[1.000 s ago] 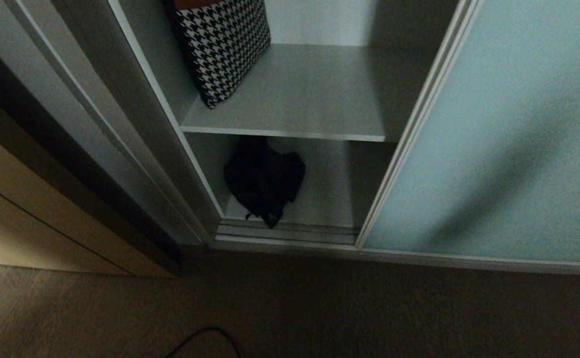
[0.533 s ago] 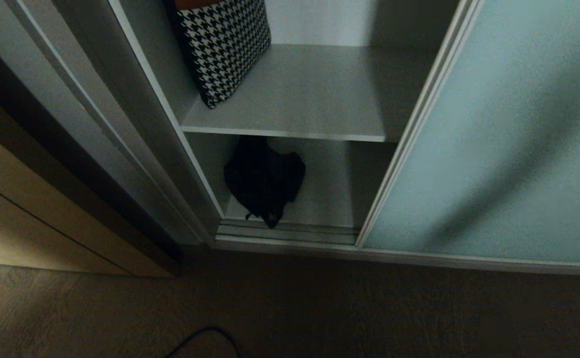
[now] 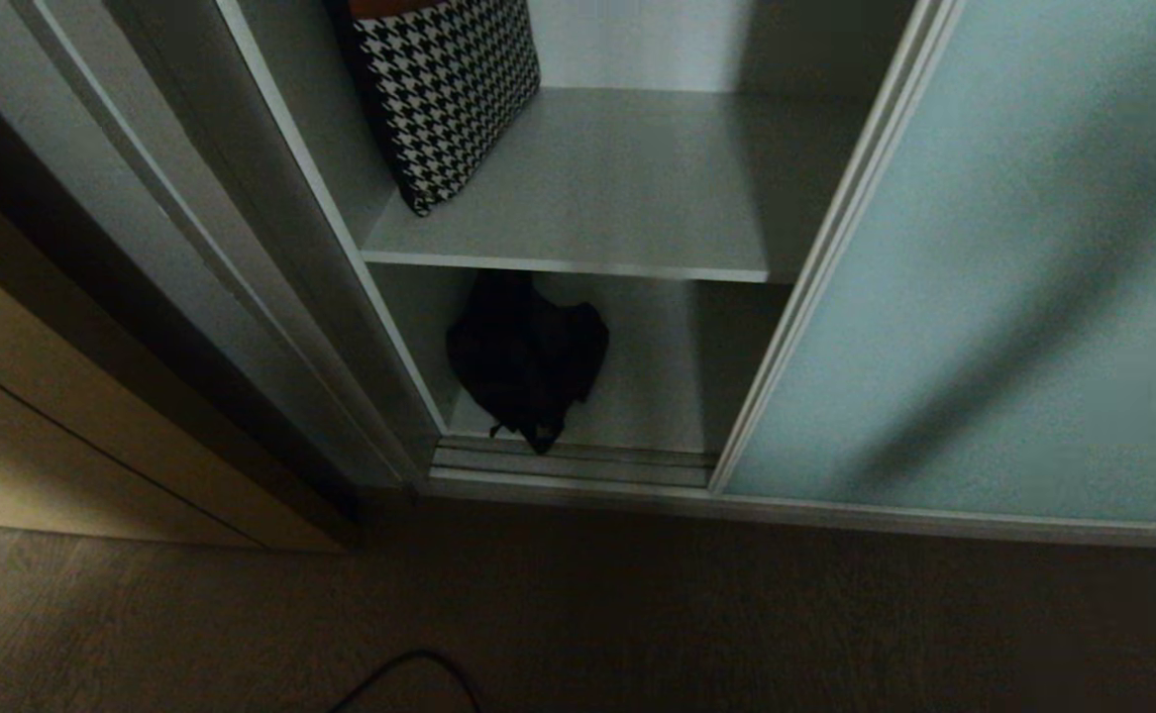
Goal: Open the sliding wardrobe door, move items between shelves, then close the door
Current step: Open the door
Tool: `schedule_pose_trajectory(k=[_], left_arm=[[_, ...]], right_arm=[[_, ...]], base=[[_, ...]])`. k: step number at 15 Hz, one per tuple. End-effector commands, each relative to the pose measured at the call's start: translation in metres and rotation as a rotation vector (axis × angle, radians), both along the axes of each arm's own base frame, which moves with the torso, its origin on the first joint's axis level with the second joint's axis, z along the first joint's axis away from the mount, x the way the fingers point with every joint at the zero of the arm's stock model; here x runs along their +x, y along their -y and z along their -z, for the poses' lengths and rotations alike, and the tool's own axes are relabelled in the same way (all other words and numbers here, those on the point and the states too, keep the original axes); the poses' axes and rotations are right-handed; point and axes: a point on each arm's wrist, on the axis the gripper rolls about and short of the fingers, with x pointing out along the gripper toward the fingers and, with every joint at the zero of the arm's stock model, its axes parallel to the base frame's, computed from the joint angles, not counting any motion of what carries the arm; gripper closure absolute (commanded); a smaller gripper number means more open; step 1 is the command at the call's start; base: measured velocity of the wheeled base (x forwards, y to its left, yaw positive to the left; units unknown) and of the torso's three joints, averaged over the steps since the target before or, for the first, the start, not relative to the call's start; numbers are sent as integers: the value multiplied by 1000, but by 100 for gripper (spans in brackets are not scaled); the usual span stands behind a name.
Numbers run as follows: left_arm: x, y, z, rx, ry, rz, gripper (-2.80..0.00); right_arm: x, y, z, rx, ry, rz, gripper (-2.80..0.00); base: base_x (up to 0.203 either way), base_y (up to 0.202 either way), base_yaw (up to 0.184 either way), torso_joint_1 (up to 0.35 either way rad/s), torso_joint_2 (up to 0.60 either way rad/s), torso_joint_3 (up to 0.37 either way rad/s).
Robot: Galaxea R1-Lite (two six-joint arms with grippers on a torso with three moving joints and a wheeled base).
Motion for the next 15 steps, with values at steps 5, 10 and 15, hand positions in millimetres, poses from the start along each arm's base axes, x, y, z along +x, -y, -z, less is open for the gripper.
schedule_pose_trajectory(k=[5,10,15], left_arm=[[0,0,0,0,-3,0,0],[0,0,0,0,-3,0,0],[0,0,0,0,-3,0,0]], right_arm=[[57,-13,-5,-10,-104,-164,0],[110,-44,-16,5,-110,-178,0],[118,-84,-25,48,-62,-138,0]], base=[[0,0,0,0,0,0],[0,0,0,0,0,0],[0,0,0,0,0,0]])
